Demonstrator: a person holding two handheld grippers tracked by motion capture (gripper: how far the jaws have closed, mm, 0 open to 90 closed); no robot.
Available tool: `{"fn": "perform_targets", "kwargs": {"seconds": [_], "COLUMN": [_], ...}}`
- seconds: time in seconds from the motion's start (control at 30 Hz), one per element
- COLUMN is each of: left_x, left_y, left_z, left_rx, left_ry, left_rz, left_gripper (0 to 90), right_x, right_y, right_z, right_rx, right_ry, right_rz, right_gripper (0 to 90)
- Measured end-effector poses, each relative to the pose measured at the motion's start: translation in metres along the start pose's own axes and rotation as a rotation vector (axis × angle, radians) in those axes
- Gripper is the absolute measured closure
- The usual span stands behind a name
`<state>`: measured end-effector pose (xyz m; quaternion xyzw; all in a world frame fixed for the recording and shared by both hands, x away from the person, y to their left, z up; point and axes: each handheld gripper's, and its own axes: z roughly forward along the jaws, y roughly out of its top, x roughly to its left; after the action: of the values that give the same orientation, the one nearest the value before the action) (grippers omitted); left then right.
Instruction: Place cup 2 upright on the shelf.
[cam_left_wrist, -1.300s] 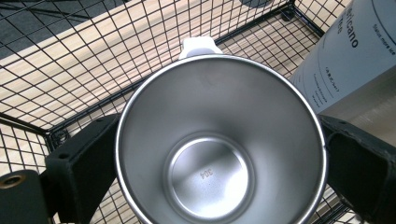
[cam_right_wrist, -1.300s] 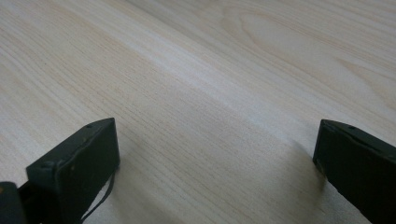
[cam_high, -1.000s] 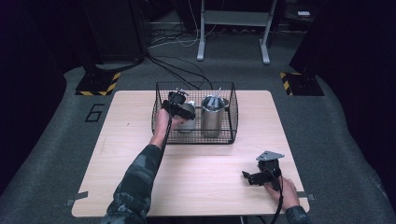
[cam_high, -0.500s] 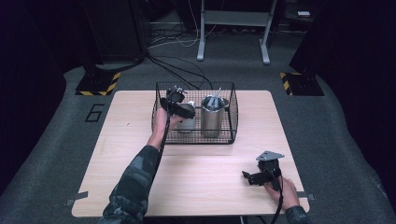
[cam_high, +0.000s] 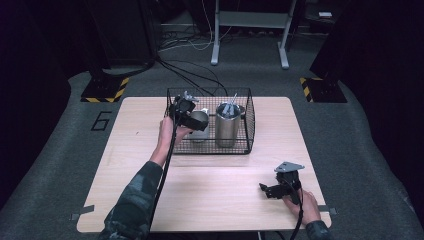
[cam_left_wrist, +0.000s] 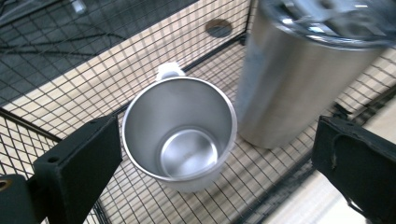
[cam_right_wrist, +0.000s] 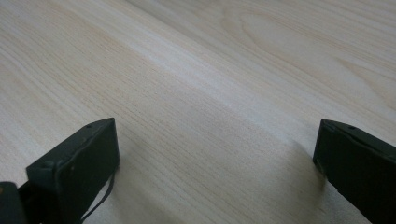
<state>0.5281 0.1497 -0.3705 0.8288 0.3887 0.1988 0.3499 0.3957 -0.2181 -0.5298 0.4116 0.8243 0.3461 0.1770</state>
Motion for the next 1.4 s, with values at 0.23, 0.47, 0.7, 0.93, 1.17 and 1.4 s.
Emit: {"fn": "perform_targets", "kwargs": {"seconds": [0.23,0.47,0.7,0.93,1.17,1.4], "left_x": [-0.014,-0.024,-0.029,-0.034,-0.034,-0.029], "left_y": [-0.012,-0.035,-0.06,-0.096,-0.133,-0.177], "left_z": [-0.028,-0.05,-0.065,-0.079,-0.09,-0.088], "left_rx": [-0.048,-0.081,-0.103,-0.108,-0.103,-0.053], "left_ry": [0.0,0.017,0.033,0.063,0.088,0.131], "left_rz": [0.035,0.06,0.059,0.05,0.03,-0.011], "left_gripper": [1.4,0.7,0.7,0.2,0.1,0.1], "right_x": [0.0,0.0,0.0,0.001,0.001,0.002], "right_y": [0.0,0.0,0.0,0.0,0.0,0.0], "right_z": [0.0,0.0,0.0,0.0,0.0,0.0], "right_rx": [0.001,0.0,0.0,0.002,0.004,0.002], "right_ry": [0.0,0.0,0.0,-0.002,0.001,-0.003], "right_rz": [0.001,0.002,0.001,0.004,0.01,0.014], "right_gripper": [0.0,0.0,0.0,0.0,0.0,0.0]}}
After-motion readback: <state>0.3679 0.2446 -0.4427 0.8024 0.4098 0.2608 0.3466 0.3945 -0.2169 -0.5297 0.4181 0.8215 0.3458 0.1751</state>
